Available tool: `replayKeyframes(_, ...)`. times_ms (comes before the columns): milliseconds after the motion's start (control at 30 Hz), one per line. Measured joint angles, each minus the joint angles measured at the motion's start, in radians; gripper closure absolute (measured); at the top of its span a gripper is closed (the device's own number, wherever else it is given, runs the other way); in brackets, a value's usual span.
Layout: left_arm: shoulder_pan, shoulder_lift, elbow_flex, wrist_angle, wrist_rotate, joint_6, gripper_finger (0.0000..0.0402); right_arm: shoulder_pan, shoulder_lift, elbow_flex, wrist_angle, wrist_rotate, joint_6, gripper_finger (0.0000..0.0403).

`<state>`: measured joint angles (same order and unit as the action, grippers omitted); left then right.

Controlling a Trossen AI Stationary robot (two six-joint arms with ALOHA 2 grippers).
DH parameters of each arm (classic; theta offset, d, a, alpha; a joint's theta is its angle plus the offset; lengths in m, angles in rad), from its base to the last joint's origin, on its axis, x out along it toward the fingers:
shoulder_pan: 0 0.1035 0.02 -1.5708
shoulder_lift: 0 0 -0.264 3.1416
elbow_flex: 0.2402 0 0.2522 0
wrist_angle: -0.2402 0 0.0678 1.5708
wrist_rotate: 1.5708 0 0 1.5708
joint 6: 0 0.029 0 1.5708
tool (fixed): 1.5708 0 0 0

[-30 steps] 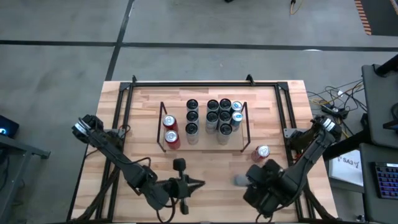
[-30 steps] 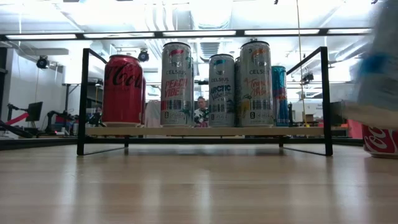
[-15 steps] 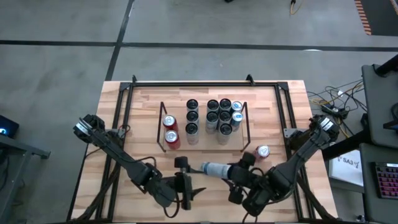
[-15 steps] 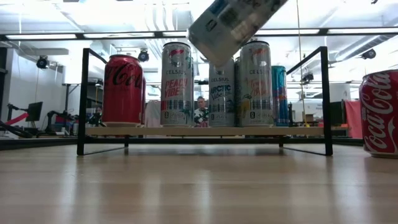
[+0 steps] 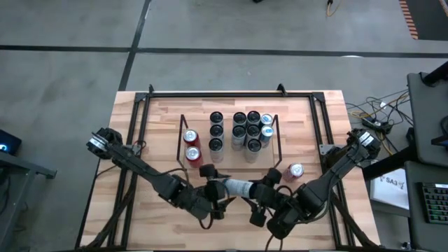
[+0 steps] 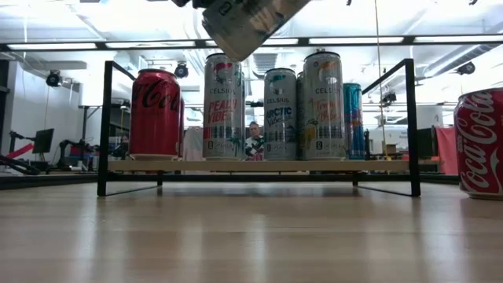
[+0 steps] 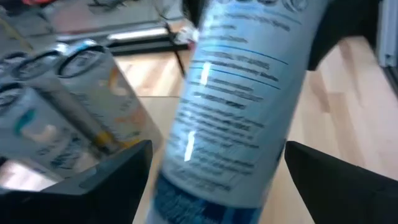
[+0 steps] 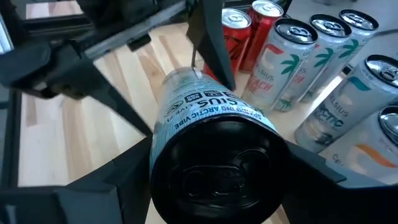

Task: Place canned beverage on shelf
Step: Put the white and blue soda can on the shelf aligned with the other white and blue soda can

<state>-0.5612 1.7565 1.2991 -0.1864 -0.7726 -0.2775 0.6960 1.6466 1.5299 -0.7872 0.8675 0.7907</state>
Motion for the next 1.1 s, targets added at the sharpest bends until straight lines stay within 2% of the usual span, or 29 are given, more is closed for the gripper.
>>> replayKeyframes(200,0.007,0.01,0.0,0.001,0.031,0.006,0.0068,-0.009,0.005,0.0,0.021,-0.03,-0.003,0.0145)
replayKeyframes(433,0.01,0.052,-0.002,0.052,-0.013,0.056,0.0105,-0.026,0.009,0.0,0.05,-0.041,-0.043,0.0145)
replayKeyframes(633,0.008,0.083,-0.002,0.092,-0.095,0.104,0.0158,-0.037,0.009,-0.001,0.052,-0.053,-0.093,0.0145)
replayKeyframes(733,0.008,0.085,-0.004,0.1,-0.123,0.119,0.0158,-0.042,0.012,-0.002,0.067,-0.042,-0.141,0.0145)
replayKeyframes(800,0.007,0.084,-0.004,0.103,-0.155,0.134,0.0158,-0.044,0.012,-0.001,0.077,-0.032,-0.173,0.013)
replayKeyframes(967,0.009,0.05,-0.004,0.116,-0.218,0.193,0.0158,-0.053,-0.01,0.006,0.107,0.017,-0.192,0.0061)
replayKeyframes(1100,0.01,0.019,-0.01,0.111,-0.257,0.257,0.0158,-0.048,-0.052,0.014,0.095,0.038,-0.236,0.0052)
